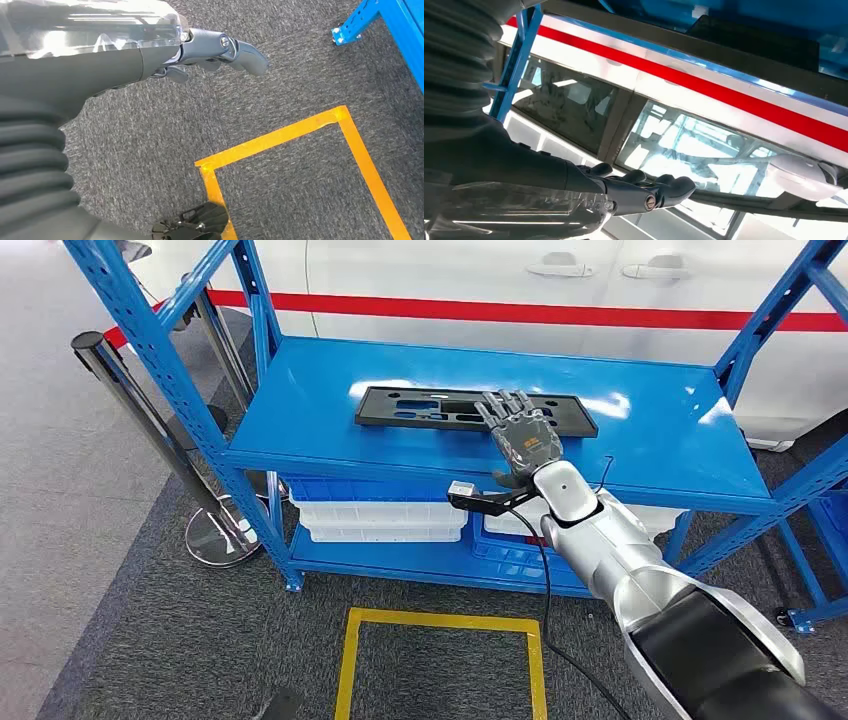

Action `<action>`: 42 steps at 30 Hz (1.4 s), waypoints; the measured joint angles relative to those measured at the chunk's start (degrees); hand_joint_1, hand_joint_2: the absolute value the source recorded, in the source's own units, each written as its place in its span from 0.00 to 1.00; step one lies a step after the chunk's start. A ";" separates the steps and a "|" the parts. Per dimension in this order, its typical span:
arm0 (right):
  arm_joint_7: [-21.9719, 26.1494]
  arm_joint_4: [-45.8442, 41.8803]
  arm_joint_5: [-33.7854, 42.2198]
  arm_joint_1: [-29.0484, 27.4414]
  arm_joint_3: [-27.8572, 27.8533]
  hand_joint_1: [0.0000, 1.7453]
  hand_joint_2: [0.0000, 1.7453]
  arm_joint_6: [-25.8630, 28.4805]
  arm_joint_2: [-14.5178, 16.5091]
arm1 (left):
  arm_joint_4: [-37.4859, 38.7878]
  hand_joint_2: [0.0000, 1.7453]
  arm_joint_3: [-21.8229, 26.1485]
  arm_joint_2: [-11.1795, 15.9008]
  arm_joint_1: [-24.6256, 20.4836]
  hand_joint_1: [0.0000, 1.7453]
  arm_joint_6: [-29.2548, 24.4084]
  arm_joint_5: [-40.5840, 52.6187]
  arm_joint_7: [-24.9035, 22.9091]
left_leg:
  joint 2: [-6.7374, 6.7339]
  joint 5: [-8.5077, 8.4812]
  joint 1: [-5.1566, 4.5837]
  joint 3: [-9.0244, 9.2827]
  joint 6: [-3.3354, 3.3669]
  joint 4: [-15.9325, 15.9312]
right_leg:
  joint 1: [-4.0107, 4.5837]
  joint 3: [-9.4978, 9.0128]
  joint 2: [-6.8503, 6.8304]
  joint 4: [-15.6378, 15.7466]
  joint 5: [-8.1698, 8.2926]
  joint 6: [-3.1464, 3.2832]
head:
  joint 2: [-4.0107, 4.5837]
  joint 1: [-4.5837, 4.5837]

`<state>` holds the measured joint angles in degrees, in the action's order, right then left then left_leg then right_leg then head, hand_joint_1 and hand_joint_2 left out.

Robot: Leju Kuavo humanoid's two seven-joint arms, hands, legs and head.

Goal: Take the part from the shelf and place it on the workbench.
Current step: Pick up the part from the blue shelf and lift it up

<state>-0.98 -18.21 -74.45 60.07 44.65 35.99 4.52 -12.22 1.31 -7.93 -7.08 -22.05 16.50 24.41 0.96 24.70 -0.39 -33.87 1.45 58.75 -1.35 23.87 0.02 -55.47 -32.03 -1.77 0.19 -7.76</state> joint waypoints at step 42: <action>14.75 0.02 23.96 -3.60 -18.28 0.00 1.00 -19.35 1.33 | 0.02 0.50 1.31 0.28 2.20 0.00 2.14 -0.56 -7.99 | 0.01 0.00 0.00 -0.05 0.00 0.00 | 0.00 0.04 -0.01 0.00 0.00 0.00 | 0.00 0.00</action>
<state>13.76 -18.19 -50.48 56.47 26.37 16.64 5.86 -12.20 2.62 -7.65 -4.88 -19.91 15.94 16.42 0.96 24.70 -0.39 -33.92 1.45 58.75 -1.35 23.91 0.01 -55.47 -32.03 -1.77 0.19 -7.76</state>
